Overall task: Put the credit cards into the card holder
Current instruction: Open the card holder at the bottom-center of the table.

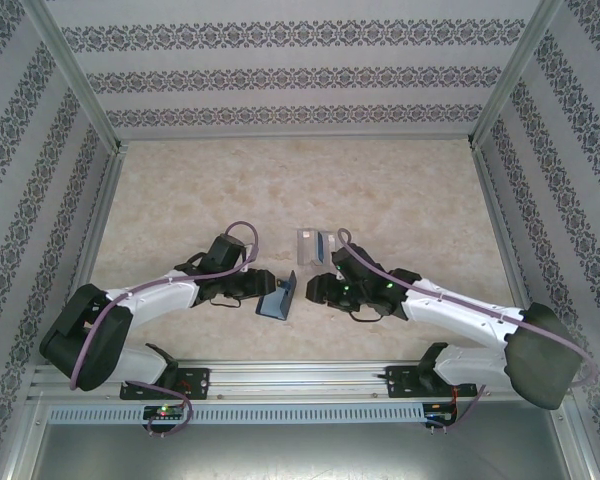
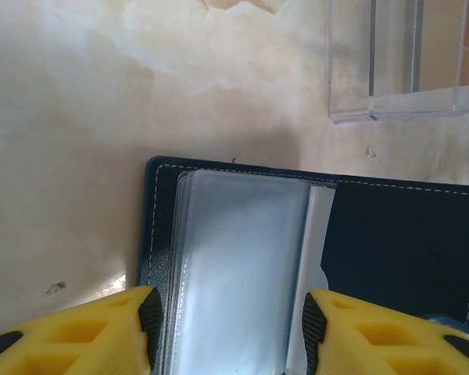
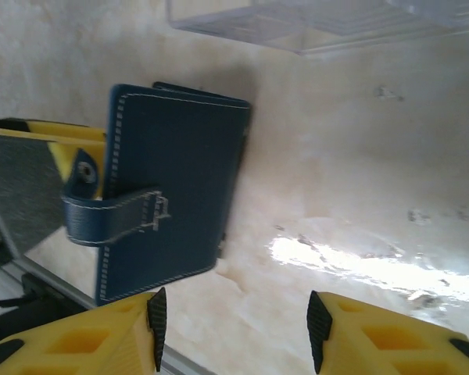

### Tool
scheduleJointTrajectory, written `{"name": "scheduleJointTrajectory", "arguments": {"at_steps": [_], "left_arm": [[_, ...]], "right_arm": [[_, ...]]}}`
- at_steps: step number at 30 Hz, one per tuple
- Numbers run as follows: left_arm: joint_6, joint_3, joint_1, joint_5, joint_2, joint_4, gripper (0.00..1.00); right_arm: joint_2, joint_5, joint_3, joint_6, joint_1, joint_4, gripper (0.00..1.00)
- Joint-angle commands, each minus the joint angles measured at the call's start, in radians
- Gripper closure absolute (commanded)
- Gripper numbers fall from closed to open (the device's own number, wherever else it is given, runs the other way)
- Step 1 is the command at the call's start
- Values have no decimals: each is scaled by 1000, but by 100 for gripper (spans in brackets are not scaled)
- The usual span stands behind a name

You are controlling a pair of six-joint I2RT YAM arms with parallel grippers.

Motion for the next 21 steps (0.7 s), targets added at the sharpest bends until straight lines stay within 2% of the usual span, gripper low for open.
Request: {"name": "scheduleJointTrajectory", "arguments": {"at_steps": [1, 4, 7, 11, 15, 21], "left_arm": [[-8, 3, -11, -12, -20, 16, 46], [-10, -4, -10, -23, -32, 20, 46], [-8, 10, -11, -22, -27, 8, 46], [-21, 1, -11, -16, -25, 38, 46], [-37, -13, -12, -13, -24, 62, 46], [-36, -12, -11, -4, -19, 75, 46]], "right_arm": [[44, 54, 65, 121, 43, 41, 46], [103, 55, 134, 174, 80, 27, 43], [155, 90, 164, 226, 130, 86, 43], [235, 151, 237, 227, 185, 41, 42], [289, 169, 237, 255, 207, 40, 42], [290, 216, 203, 245, 218, 24, 43]]}}
